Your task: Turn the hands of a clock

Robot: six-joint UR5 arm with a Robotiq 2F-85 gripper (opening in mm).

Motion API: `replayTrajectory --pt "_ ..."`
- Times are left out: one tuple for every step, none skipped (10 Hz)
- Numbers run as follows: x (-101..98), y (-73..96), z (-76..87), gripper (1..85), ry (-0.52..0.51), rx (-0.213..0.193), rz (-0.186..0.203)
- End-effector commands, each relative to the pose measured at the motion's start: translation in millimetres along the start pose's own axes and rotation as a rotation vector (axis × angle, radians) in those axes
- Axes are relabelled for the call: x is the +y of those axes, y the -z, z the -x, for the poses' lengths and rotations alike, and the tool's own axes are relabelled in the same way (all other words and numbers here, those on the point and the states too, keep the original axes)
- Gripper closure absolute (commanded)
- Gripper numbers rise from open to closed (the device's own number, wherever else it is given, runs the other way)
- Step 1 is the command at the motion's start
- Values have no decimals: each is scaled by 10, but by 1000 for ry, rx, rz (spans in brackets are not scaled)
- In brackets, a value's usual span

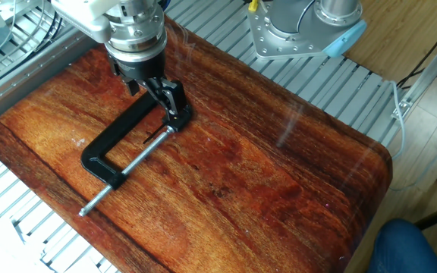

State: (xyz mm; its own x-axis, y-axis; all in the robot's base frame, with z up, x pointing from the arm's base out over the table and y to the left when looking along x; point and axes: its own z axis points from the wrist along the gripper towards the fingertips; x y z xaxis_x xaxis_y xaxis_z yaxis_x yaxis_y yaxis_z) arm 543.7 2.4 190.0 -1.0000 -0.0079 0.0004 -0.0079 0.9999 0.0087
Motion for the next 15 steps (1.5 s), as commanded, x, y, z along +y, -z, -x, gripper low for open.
replayTrajectory --pt "167 55 -515 847 -190 204 37" --pt "172 43 -513 847 -194 201 28" --pt "174 38 -507 847 -198 199 20" --pt "170 38 -507 847 -198 199 18" --pt "170 38 -507 847 -198 199 18" --pt "170 38 -507 847 -196 199 19" --pt "166 38 -499 847 -196 198 20" --pt "157 44 -493 847 -191 198 24" --pt "152 48 -491 847 -188 198 26" --pt "149 49 -491 847 -188 198 24" --pt "146 48 -491 847 -188 198 22" --pt "145 39 -492 847 -192 196 19" --pt "146 45 -491 847 -192 193 20" --pt "146 46 -488 847 -193 191 20" --pt "133 37 -477 847 -197 186 17"
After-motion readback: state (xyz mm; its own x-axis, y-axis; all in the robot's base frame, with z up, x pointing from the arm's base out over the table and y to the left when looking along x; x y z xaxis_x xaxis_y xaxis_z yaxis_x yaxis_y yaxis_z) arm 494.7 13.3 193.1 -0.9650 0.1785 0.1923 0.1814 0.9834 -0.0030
